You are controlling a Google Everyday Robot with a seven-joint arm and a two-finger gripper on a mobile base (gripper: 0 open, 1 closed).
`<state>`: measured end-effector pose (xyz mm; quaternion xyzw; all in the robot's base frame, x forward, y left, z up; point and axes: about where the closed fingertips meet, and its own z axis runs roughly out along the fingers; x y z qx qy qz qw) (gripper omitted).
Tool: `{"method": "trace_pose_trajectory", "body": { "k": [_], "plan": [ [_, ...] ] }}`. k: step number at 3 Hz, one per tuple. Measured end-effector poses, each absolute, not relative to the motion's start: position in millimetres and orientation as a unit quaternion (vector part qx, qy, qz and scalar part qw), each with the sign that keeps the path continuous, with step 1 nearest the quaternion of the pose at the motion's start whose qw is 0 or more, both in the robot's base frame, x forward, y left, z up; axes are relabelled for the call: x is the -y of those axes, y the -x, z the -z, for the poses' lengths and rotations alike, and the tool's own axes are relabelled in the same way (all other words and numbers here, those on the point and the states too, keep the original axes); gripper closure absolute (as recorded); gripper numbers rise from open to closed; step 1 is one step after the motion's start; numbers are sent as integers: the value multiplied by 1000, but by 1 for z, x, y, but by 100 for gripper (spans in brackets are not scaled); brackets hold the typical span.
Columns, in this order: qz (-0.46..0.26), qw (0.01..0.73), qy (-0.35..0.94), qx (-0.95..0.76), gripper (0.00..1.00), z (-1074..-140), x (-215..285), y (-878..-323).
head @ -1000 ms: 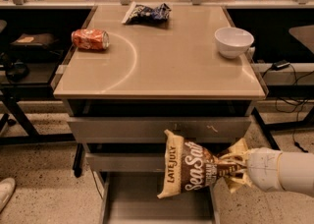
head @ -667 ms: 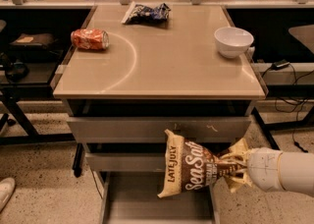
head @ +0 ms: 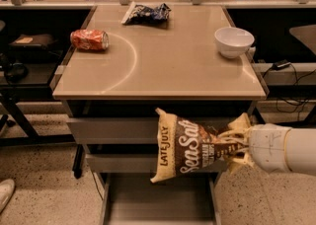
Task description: Pick brown chip bag from bottom drawer and place on counter
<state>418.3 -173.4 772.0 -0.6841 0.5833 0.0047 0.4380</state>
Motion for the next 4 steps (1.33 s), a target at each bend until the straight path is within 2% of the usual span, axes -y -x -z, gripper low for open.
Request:
{"method": "trace_pose_trajectory", "body": {
  "k": [2, 4],
  "plan": [
    [34, 470, 692, -546, 100, -893, 153, -465],
    [41, 480, 693, -537, 100, -910, 147, -473]
  ]
}}
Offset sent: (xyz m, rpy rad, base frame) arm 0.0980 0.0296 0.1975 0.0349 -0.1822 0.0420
